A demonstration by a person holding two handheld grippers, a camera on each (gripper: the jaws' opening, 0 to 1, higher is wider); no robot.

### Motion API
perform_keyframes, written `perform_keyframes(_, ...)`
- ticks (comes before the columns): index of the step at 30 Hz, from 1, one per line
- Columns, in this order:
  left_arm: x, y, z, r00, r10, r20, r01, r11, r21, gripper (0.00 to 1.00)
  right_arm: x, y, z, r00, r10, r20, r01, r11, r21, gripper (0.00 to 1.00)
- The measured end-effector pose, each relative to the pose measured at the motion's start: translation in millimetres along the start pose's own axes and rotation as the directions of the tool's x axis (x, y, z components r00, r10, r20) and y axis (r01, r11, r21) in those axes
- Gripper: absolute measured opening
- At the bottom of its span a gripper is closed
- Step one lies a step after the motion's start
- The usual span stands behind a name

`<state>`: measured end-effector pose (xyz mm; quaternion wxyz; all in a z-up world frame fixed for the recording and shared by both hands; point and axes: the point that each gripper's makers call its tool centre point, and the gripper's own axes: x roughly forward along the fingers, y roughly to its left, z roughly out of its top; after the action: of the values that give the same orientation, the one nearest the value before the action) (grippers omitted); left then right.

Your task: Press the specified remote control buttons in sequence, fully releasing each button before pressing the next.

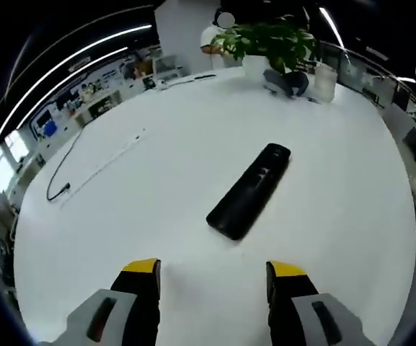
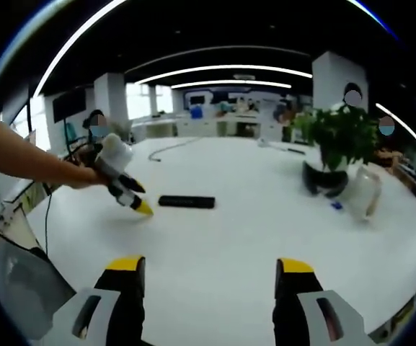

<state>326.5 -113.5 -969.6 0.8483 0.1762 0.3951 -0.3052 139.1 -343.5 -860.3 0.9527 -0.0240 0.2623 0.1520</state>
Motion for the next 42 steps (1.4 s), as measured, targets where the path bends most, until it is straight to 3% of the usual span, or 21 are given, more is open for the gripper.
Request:
perform_keyframes(8,-24,-0.4,-32.7,0.999,0.018,0.029,-0.016,0.998,-0.063,0.62,0,0,0.2,1.000,0.004,0.002,-0.004,1.000,0.002,0.73)
perform_keyframes(11,-35,-5.1,-37.9,0.996,0.016,0.088,-0.007,0.994,-0.110,0.63,0,3,0.1,1.000,0.015,0.000,-0.015,1.000,0.002,0.74)
perform_keyframes(17,-53,-9.8,-61.9,0.995,0.026,0.101,-0.008,0.986,-0.169,0.66,0,5,0.2,1.000,0.024,0.001,-0.024,1.000,-0.005,0.75)
perform_keyframes(22,-70,-20.7,-80.1,0.991,0.038,0.129,-0.007,0.972,-0.234,0.74,0,4,1.1,1.000,0.020,0.008,-0.020,1.000,0.001,0.77)
perform_keyframes(32,-110,-36.5,-76.7,0.968,0.096,0.232,-0.028,0.959,-0.281,0.85,-3,7,6.3,0.999,0.028,0.036,-0.028,1.000,-0.006,0.81)
perform_keyframes(36,-128,-39.0,-69.3,0.951,0.134,0.280,-0.048,0.954,-0.295,1.00,-3,5,7.3,0.999,0.021,0.042,-0.020,1.000,-0.003,0.83)
perform_keyframes(42,-153,-44.4,-69.9,0.928,0.184,0.324,-0.078,0.946,-0.315,1.00,-4,2,8.6,0.999,0.006,0.052,-0.006,1.000,0.002,0.85)
